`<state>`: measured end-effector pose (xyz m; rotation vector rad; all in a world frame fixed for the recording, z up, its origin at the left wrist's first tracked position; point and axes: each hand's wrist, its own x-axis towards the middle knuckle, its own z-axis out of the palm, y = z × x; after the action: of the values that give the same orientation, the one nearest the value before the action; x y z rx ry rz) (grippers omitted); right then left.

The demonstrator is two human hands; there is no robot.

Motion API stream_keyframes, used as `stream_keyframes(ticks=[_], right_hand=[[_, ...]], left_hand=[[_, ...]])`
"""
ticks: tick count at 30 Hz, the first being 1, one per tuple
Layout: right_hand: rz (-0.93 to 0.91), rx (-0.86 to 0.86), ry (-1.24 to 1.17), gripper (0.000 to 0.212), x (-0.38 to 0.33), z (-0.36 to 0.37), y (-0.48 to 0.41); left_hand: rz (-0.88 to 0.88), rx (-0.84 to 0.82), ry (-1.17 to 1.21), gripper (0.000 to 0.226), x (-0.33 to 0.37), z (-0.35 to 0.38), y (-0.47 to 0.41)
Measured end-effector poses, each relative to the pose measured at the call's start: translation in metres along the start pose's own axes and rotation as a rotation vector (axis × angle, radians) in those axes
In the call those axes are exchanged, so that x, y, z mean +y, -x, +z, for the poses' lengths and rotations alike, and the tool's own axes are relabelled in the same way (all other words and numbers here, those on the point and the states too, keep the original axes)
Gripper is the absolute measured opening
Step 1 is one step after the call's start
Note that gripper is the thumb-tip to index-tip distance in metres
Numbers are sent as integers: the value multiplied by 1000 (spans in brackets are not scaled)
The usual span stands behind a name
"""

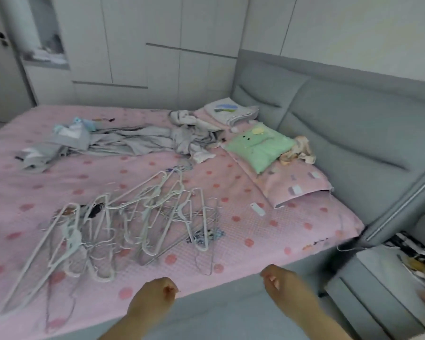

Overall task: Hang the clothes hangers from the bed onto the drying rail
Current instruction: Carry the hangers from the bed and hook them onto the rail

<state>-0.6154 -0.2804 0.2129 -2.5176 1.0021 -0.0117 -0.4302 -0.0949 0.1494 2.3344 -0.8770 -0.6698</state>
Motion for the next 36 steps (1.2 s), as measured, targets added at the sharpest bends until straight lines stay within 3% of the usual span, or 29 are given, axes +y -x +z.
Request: stream_keyframes(ticks=[6, 11, 15, 19, 22, 24, 27, 30, 36], right_hand=[[-69, -184, -5, 26, -35, 64, -104], [36, -290, -10, 30, -40, 96, -183], [128, -378, 6, 30, -42, 128, -228], [182, -456, 58, 36, -45, 167, -252], [299, -443, 107, 48, -43, 189, -269], [420, -457, 71, 57, -40, 200, -276], [512, -484, -10, 77, -41, 219, -284], [580, -445, 15, 94, -52, 236, -290], [638, -397, 59, 87, -76, 255, -304]], left_hand=[[-217, 39, 31, 35, -62, -24, -52], [-228, 79, -139, 20, -75, -46, -123], [-260, -2, -226, 30, -89, -49, -172], [-184, -38, -295, 37, -114, -36, -209], [-51, -146, -406, 74, -129, -29, -237], [0, -174, -568, 81, -139, -15, -254], [5, -410, -636, 90, -138, -15, -275], [46, -501, -555, 74, -145, -8, -293], [116, -606, -620, 68, -150, 4, -312]])
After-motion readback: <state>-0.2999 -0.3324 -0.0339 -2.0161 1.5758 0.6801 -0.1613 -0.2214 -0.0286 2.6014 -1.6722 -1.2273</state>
